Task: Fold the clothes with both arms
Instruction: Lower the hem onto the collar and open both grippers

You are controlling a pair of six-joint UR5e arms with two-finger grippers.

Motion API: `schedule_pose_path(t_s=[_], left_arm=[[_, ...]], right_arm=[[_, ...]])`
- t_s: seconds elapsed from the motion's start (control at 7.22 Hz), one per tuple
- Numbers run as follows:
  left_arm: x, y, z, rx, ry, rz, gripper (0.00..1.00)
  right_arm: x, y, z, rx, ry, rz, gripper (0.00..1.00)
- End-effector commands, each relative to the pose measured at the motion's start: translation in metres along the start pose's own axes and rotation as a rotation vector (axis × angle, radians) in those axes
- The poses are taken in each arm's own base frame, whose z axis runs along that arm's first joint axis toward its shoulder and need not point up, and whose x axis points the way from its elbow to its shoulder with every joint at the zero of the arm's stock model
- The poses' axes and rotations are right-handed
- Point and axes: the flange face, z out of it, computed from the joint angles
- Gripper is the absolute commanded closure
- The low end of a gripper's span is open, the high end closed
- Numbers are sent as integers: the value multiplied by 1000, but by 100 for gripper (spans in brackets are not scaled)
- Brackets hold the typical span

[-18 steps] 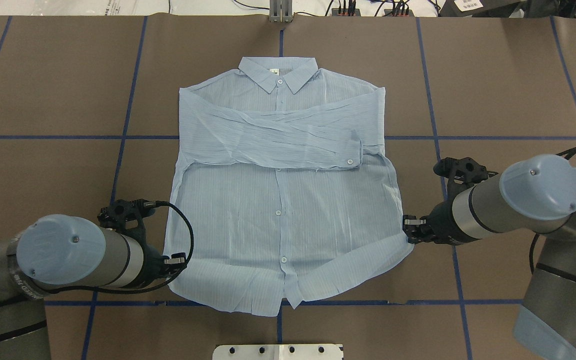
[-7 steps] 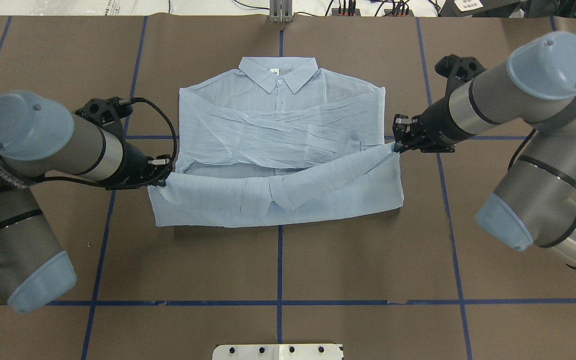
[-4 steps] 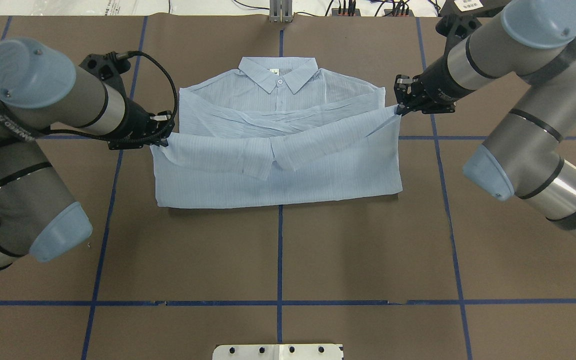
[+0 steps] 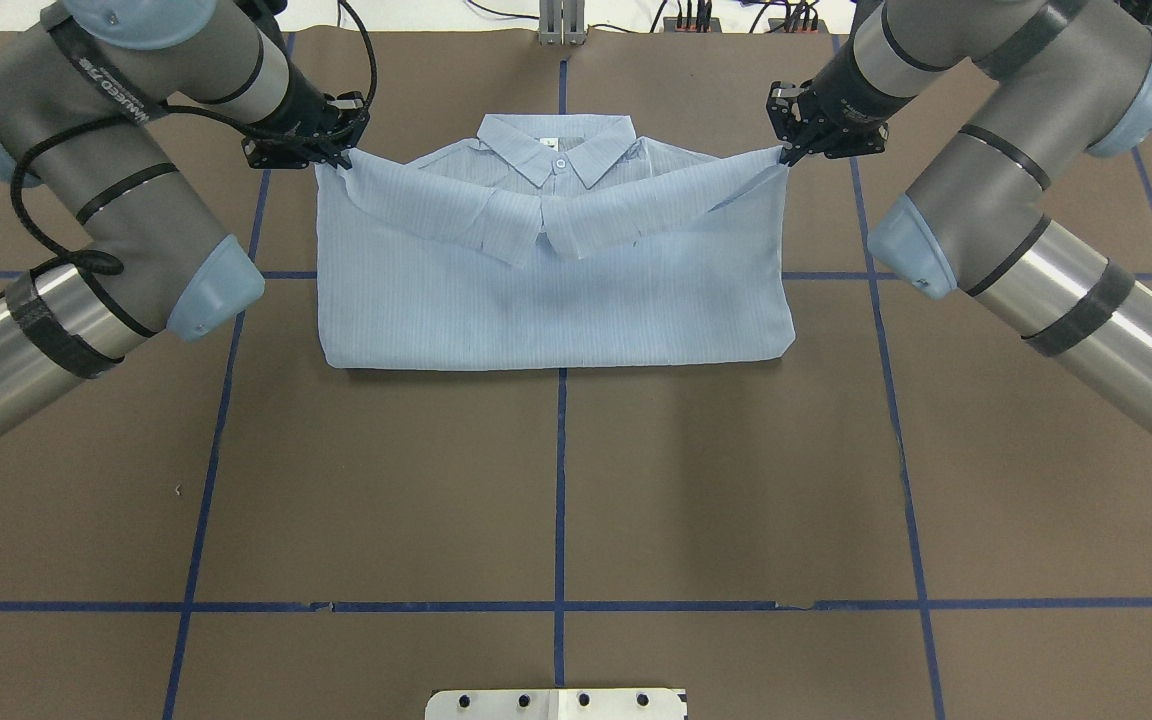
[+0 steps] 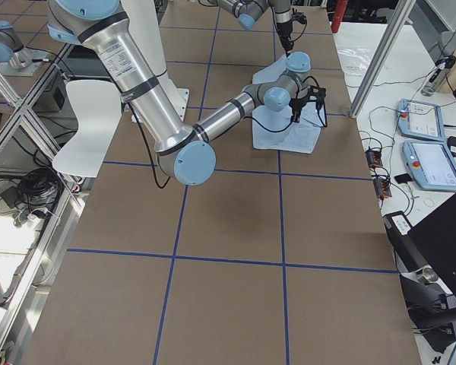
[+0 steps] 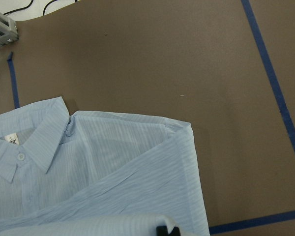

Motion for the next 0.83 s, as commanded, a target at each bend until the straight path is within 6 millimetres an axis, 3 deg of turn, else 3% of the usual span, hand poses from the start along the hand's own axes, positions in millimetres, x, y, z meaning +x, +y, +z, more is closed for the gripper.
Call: schedule_pose_path(t_s=[0.0, 0.28, 0.69], left_arm=[[-8, -26, 46, 11, 12, -1, 100], [-12, -33, 69, 6, 4, -7, 100], [-7, -32, 67, 8, 16, 1, 100]], right_arm=[[-6, -20, 23, -9, 41, 16, 100], [-3, -24, 39, -23, 67, 30, 100], [-6, -24, 40, -27, 65, 28, 100]])
